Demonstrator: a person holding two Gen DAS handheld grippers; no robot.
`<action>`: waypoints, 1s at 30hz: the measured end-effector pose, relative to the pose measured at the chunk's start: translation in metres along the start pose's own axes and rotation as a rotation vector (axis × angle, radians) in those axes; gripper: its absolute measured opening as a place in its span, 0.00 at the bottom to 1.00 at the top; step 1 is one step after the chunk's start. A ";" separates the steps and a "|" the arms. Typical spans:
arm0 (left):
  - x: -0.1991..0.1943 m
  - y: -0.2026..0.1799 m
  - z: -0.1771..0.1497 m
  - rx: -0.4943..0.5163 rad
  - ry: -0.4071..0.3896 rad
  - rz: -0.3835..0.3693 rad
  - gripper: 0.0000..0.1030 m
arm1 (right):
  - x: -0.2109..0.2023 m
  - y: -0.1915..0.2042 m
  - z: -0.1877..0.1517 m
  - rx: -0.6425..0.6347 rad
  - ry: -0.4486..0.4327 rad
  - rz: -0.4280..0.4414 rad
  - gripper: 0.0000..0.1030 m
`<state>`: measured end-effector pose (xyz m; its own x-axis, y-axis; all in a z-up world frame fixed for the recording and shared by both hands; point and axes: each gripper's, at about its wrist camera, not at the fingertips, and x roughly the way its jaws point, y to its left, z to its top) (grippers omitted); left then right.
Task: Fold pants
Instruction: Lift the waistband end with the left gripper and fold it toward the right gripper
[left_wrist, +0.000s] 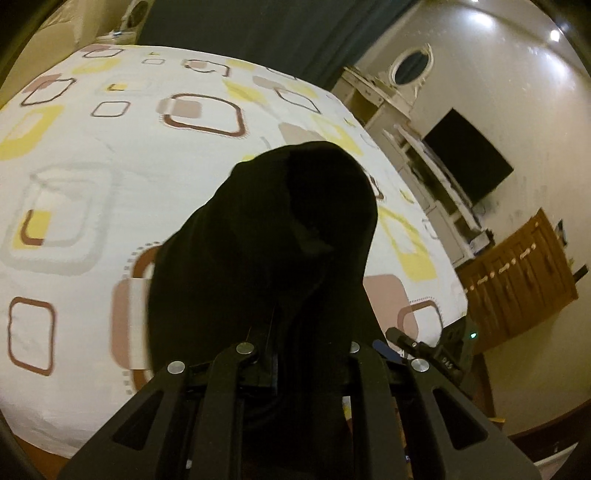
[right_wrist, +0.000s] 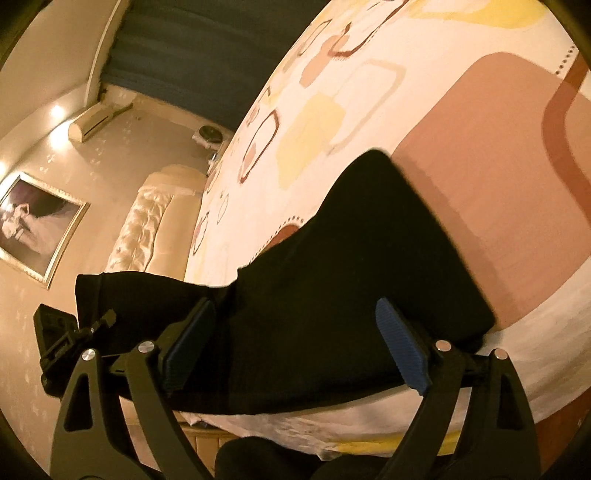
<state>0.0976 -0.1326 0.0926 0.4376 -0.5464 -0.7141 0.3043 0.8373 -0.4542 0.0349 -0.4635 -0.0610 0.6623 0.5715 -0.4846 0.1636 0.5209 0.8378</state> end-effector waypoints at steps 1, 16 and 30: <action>0.009 -0.008 -0.003 0.008 0.007 0.013 0.13 | -0.003 -0.001 0.002 0.008 -0.009 0.005 0.87; 0.141 -0.080 -0.043 0.109 0.139 0.230 0.13 | -0.034 -0.021 0.020 0.052 -0.114 -0.013 0.87; 0.178 -0.093 -0.070 0.180 0.115 0.383 0.13 | -0.038 -0.041 0.024 0.114 -0.136 -0.017 0.87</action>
<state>0.0882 -0.3062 -0.0297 0.4539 -0.1825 -0.8722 0.2848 0.9572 -0.0521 0.0205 -0.5216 -0.0708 0.7501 0.4685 -0.4667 0.2519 0.4501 0.8567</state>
